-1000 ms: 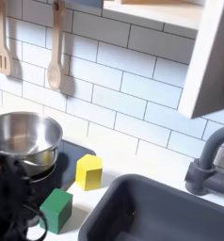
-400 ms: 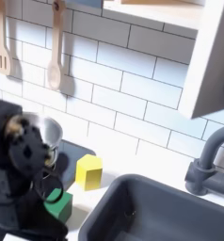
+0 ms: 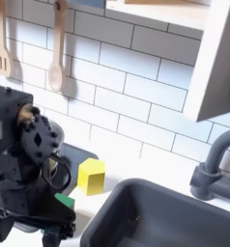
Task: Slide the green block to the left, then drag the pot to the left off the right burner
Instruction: 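Slide the green block to the left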
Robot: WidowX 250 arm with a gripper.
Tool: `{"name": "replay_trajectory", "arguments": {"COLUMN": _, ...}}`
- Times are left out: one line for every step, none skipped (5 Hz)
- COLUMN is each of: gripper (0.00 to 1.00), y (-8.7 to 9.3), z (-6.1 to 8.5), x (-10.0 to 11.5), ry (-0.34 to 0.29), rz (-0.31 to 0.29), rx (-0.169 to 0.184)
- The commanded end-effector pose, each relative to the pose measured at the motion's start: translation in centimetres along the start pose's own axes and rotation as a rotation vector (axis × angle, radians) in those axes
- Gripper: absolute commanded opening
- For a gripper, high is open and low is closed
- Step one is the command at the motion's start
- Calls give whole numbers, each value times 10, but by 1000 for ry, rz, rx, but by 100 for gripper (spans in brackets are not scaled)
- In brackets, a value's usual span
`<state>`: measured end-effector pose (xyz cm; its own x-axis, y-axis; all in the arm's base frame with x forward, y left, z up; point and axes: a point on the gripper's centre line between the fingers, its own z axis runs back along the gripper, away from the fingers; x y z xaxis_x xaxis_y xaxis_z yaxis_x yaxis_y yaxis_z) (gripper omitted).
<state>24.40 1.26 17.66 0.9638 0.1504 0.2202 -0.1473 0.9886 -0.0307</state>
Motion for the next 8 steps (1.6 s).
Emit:
{"name": "replay_trajectory", "arguments": {"gripper": 100, "y": 0, "z": -7, "x": 12, "ry": -6, "rz": 19, "rx": -1}}
{"name": "replay_trajectory", "arguments": {"gripper": 100, "y": -4, "z": -8, "x": 19, "ry": -11, "rz": 18, "rx": -11}}
{"name": "replay_trajectory", "arguments": {"gripper": 100, "y": -5, "z": -13, "x": 27, "ry": -11, "rz": 20, "rx": -9}}
{"name": "replay_trajectory", "arguments": {"gripper": 100, "y": -7, "z": -18, "x": 35, "ry": -9, "rz": 25, "rx": -16}}
{"name": "replay_trajectory", "arguments": {"gripper": 100, "y": -8, "z": -24, "x": 43, "ry": -1, "rz": 36, "rx": -18}}
{"name": "replay_trajectory", "arguments": {"gripper": 100, "y": -9, "z": -31, "x": 46, "ry": 11, "rz": 33, "rx": -13}}
{"name": "replay_trajectory", "arguments": {"gripper": 100, "y": -15, "z": -39, "x": 47, "ry": 35, "rz": 18, "rx": -11}}
{"name": "replay_trajectory", "arguments": {"gripper": 100, "y": -16, "z": -42, "x": 48, "ry": 38, "rz": 10, "rx": -10}}
